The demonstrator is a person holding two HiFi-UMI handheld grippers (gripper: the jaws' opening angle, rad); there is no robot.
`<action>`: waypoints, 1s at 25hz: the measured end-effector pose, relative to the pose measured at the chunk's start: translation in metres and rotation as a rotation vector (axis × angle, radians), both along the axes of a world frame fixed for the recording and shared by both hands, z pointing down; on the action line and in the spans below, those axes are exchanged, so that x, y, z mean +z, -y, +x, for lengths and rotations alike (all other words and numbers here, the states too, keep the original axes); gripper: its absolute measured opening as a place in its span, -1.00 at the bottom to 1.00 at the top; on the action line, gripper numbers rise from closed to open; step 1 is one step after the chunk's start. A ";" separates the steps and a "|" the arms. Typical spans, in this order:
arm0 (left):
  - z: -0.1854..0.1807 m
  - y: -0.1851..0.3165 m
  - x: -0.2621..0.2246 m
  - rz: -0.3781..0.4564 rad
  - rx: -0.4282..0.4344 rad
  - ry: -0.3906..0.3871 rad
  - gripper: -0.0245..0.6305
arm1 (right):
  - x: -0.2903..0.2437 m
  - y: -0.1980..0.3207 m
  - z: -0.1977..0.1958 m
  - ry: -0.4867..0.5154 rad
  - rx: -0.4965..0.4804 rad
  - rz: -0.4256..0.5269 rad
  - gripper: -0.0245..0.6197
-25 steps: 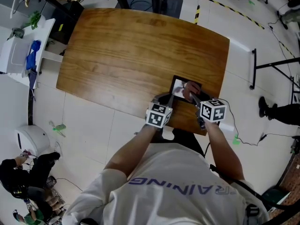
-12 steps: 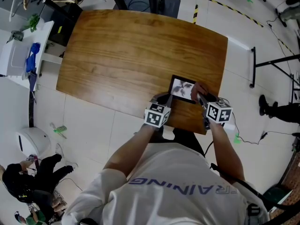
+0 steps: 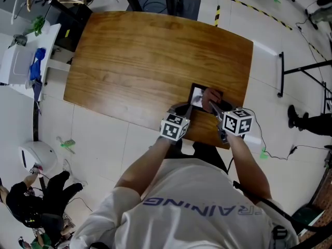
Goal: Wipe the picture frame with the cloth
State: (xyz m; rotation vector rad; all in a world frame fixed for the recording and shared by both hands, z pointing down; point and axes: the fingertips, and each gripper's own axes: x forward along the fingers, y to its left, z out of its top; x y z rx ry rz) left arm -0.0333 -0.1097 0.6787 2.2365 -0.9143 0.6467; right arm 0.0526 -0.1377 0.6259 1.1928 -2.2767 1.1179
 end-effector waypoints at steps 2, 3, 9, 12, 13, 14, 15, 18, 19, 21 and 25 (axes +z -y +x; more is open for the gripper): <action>0.001 0.001 0.000 -0.009 0.002 -0.008 -0.92 | 0.003 -0.003 -0.024 0.002 -0.056 -0.012 -0.53; 0.001 0.001 0.000 -0.017 0.004 -0.014 -0.92 | 0.006 -0.005 -0.034 -0.001 -0.077 -0.022 -0.53; 0.002 0.001 -0.002 -0.047 0.008 -0.035 -0.92 | 0.024 -0.010 -0.055 -0.040 -0.087 -0.052 -0.53; 0.002 0.001 -0.003 -0.042 0.008 -0.033 -0.92 | 0.025 -0.012 -0.050 -0.057 -0.077 -0.047 -0.53; 0.002 0.001 -0.003 -0.041 0.008 -0.032 -0.92 | 0.025 -0.013 -0.047 -0.061 -0.073 -0.046 -0.53; 0.002 0.001 -0.002 -0.040 0.007 -0.031 -0.92 | 0.025 -0.015 -0.045 -0.067 -0.067 -0.044 -0.53; 0.001 0.001 -0.002 -0.038 0.007 -0.029 -0.92 | 0.026 -0.016 -0.041 -0.076 -0.060 -0.039 -0.53; 0.000 0.001 -0.001 -0.034 0.008 -0.027 -0.92 | 0.026 -0.021 -0.027 -0.119 -0.038 -0.011 -0.52; 0.000 0.001 -0.001 -0.033 0.008 -0.026 -0.92 | 0.025 -0.024 -0.022 -0.127 -0.028 -0.005 -0.52; 0.000 0.000 -0.002 -0.029 0.007 -0.023 -0.92 | 0.025 -0.028 -0.011 -0.130 -0.003 -0.001 -0.52; 0.000 0.000 -0.002 -0.026 0.005 -0.020 -0.92 | 0.025 -0.036 0.013 -0.124 0.046 -0.005 -0.52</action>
